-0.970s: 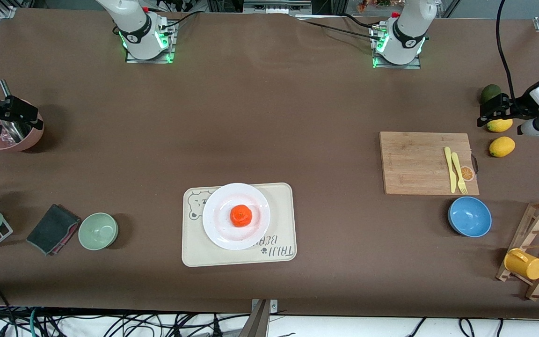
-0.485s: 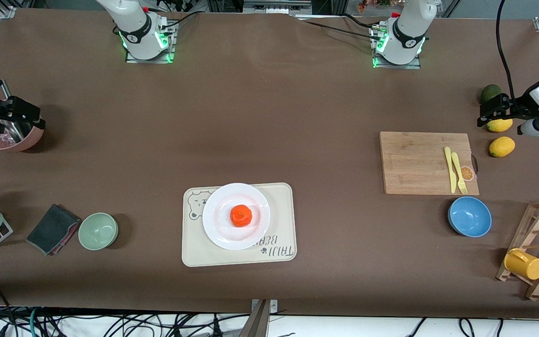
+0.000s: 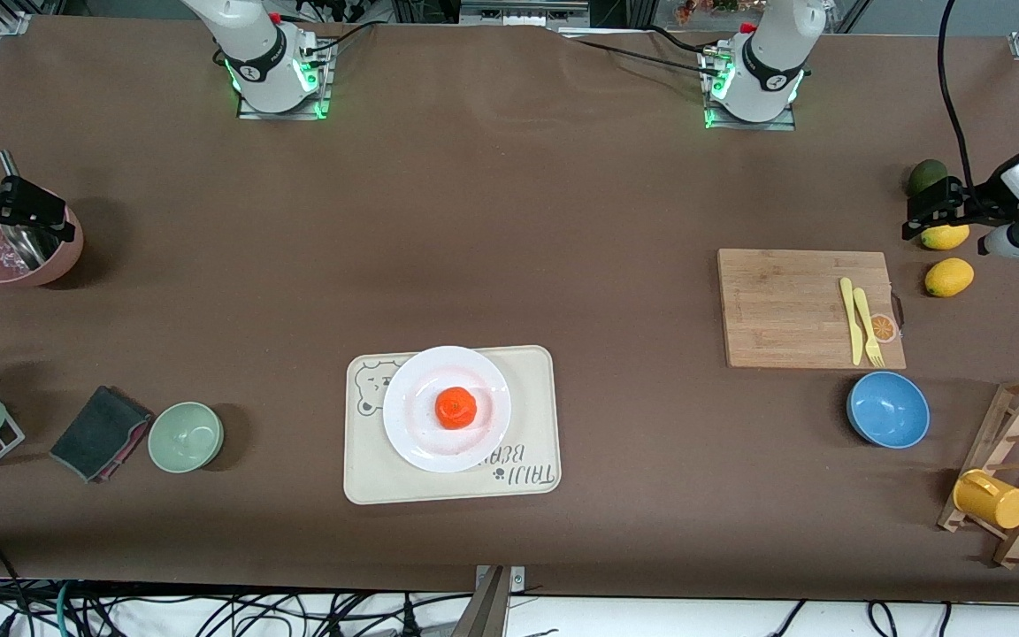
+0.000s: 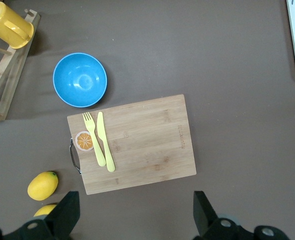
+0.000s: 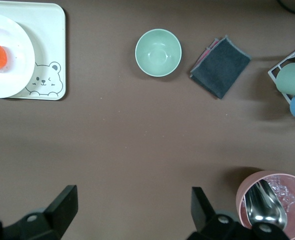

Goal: Place orange and plate with both arms

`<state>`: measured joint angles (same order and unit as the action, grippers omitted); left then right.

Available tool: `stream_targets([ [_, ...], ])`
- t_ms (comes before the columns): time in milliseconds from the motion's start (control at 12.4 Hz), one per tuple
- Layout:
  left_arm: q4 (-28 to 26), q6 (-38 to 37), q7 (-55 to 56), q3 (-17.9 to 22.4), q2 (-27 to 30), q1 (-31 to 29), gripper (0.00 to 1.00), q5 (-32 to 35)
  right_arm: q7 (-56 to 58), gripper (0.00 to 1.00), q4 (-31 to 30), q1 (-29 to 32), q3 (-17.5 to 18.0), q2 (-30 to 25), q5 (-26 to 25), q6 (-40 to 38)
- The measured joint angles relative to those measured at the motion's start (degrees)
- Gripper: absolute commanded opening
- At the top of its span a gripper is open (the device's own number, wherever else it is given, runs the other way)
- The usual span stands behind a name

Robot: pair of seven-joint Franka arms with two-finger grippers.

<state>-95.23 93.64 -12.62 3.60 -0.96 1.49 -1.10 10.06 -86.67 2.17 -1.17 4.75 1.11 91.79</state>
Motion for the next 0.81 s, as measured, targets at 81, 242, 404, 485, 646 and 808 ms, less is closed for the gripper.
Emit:
stream_targets([
  [81, 0.0, 0.0, 0.0, 0.0, 0.0, 0.0, 1.0, 0.0, 0.0, 1.0, 0.3, 0.0, 0.0, 0.0, 0.0, -0.2],
  [242, 0.0, 0.0, 0.0, 0.0, 0.0, 0.0, 1.0, 0.0, 0.0, 1.0, 0.5, 0.0, 0.0, 0.0, -0.1, -0.3],
  [404, 0.0, 0.0, 0.0, 0.0, -0.1, 0.0, 1.0, 0.0, 0.0, 1.0, 0.5, 0.0, 0.0, 0.0, -0.1, -0.3],
  [485, 0.0, 0.0, 0.0, 0.0, -0.2, 0.0, 1.0, 0.0, 0.0, 1.0, 0.5, 0.0, 0.0, 0.0, -0.1, -0.3],
  [646, 0.0, 0.0, 0.0, 0.0, -0.2, 0.0, 1.0, 0.0, 0.0, 1.0, 0.5, 0.0, 0.0, 0.0, -0.1, -0.3],
  [808, 0.0, 0.0, 0.0, 0.0, -0.3, 0.0, 1.0, 0.0, 0.0, 1.0, 0.5, 0.0, 0.0, 0.0, -0.1, -0.3],
])
